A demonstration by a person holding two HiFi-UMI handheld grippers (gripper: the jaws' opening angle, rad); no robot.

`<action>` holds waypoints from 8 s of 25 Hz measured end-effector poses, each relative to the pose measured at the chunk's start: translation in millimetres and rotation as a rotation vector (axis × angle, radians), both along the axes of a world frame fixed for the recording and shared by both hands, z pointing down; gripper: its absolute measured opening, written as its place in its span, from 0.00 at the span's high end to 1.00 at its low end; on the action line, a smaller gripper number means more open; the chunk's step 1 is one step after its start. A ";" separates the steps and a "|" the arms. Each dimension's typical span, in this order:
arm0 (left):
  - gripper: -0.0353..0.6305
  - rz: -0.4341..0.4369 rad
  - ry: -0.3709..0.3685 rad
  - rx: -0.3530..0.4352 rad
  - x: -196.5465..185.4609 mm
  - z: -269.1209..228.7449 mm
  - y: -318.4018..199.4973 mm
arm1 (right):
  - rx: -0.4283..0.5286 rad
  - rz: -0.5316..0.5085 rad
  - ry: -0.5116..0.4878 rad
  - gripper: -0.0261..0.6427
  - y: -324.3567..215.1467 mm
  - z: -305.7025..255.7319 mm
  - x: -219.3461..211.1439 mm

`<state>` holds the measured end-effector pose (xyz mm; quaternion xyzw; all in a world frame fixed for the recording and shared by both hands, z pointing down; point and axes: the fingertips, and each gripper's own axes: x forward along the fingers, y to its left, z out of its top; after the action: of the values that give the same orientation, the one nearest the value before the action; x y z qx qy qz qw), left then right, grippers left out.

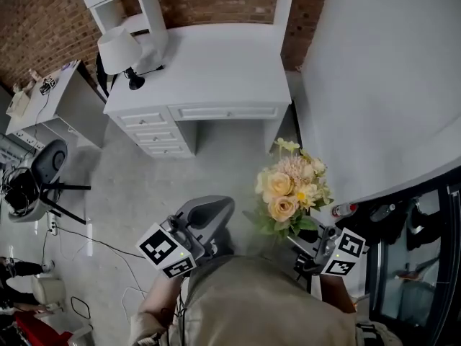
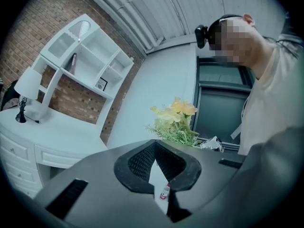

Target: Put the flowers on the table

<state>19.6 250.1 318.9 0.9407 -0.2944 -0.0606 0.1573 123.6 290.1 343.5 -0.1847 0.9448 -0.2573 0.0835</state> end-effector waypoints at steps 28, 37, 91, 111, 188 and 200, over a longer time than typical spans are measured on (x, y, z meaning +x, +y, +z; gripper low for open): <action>0.93 -0.070 0.039 -0.010 -126.4 19.4 -76.9 | -0.037 0.032 0.139 0.87 -102.2 12.0 -97.0; 0.93 -0.109 0.026 -0.013 -132.3 20.7 -95.8 | -0.011 0.010 0.129 0.87 -134.6 9.5 -100.6; 0.93 -0.277 -0.165 -0.057 9.2 4.5 -283.4 | 0.065 0.140 0.339 0.87 -390.2 37.1 90.2; 0.93 -0.207 -0.134 -0.050 4.6 -0.5 -318.7 | 0.055 0.214 0.475 0.87 -388.5 38.5 103.9; 0.93 -0.196 -0.006 -0.118 -198.2 60.8 -488.9 | 0.330 0.243 1.070 0.87 -681.9 104.3 -70.7; 0.93 -0.161 -0.022 -0.142 -193.7 63.1 -489.3 | 0.409 0.204 1.127 0.87 -709.2 103.0 -78.1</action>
<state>-174.0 -239.2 382.0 0.9011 -0.3745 -0.0416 0.2147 45.6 -419.1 446.5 -0.3621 0.8514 0.0764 -0.3717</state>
